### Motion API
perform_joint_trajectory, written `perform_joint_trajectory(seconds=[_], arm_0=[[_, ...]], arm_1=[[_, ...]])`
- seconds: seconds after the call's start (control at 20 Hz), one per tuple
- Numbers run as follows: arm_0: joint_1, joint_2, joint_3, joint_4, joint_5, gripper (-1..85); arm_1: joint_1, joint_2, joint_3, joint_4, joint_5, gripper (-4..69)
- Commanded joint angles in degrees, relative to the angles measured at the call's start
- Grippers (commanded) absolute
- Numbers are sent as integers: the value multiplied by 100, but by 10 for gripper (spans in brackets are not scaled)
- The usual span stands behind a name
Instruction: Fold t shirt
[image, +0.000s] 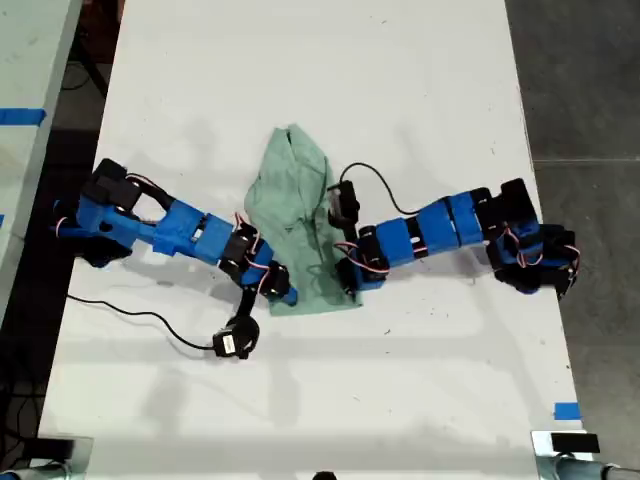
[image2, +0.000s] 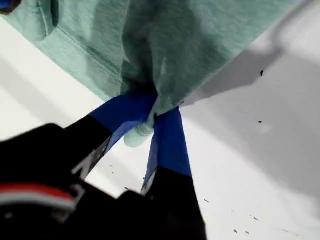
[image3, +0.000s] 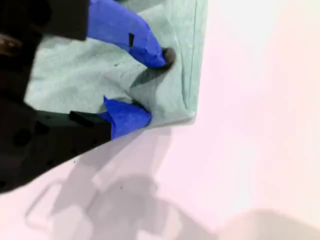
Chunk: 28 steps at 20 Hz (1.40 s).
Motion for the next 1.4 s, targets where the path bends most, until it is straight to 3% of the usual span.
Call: perform_joint_trajectory(seconds=[0.0,0.1,0.45,0.55,0.65,0.9,1.15,1.35], arm_0=[[290,35,-510,932,-360,153],[264,-53,-712,1283,-387,156],[141,-1538,-1951,1055,-272,173],[105,-1556,-1951,914,-308,118],[70,-1564,-1951,844,-246,-1],[141,-1556,-1951,896,70,-1],[475,-316,-1837,1828,-114,-1],[-308,1020,-1292,2417,193,-1]], arm_1=[[-149,-18,-176,-176,53,9],[-149,-18,-193,-176,53,9],[-167,-9,-264,-176,44,9],[-176,-105,-404,-132,26,9],[-185,-202,-501,-132,9,9],[-246,-220,-554,-97,53,9],[-431,158,-1758,703,-132,10],[334,1204,-1819,299,-1134,10]])
